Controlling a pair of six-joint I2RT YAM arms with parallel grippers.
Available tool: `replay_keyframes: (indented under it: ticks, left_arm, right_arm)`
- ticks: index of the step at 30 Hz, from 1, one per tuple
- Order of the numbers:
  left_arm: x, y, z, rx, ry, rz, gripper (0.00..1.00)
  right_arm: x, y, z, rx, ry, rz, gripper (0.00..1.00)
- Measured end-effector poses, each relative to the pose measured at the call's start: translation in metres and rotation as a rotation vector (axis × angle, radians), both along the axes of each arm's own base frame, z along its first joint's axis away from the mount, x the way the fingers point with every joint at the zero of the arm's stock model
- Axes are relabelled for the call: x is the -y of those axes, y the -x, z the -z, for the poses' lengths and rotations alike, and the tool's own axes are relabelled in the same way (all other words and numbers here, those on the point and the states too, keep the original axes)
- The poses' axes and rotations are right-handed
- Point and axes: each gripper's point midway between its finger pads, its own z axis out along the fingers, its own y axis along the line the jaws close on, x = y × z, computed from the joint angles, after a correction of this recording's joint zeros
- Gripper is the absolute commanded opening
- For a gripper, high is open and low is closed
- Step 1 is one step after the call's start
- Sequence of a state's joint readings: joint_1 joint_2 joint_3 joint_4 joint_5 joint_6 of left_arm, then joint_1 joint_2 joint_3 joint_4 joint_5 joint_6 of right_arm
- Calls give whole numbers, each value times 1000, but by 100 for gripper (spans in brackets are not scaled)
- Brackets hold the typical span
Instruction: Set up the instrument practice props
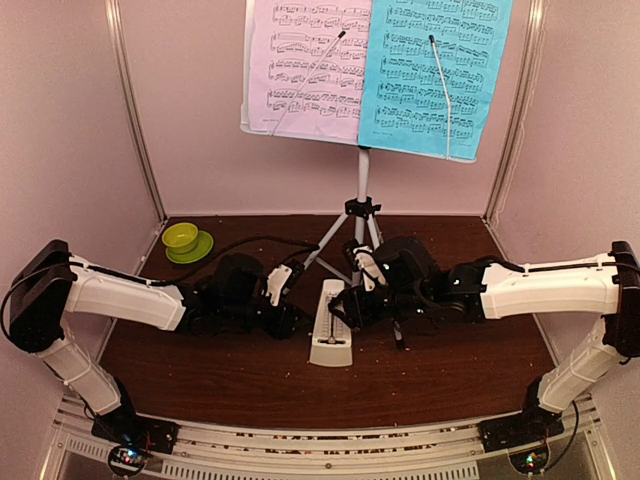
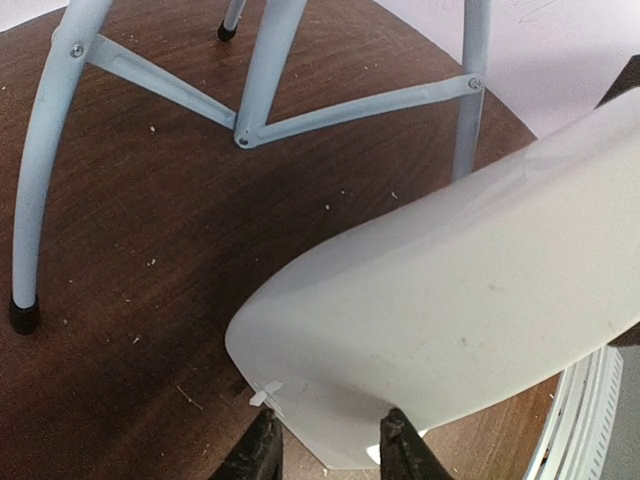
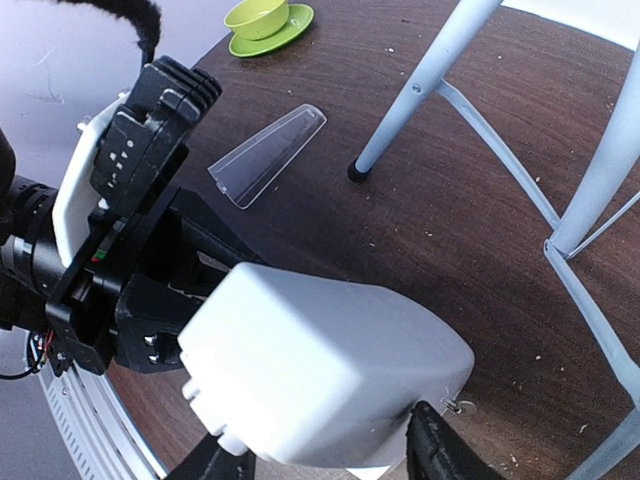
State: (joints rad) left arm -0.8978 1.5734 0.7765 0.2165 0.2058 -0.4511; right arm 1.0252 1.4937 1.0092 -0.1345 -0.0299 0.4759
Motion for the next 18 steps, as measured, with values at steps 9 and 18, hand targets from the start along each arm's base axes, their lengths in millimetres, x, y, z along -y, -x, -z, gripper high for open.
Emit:
replay_keyframes:
  ticks: [9,18]
  left_arm:
    - [0,0,0,1,-2,-2,35]
    - [-1,-1,-1,4,-1,-5,38]
  right_arm:
    - [4,-1,2,3,16,15,40]
    - [8,3,-5,10,-2,7,67]
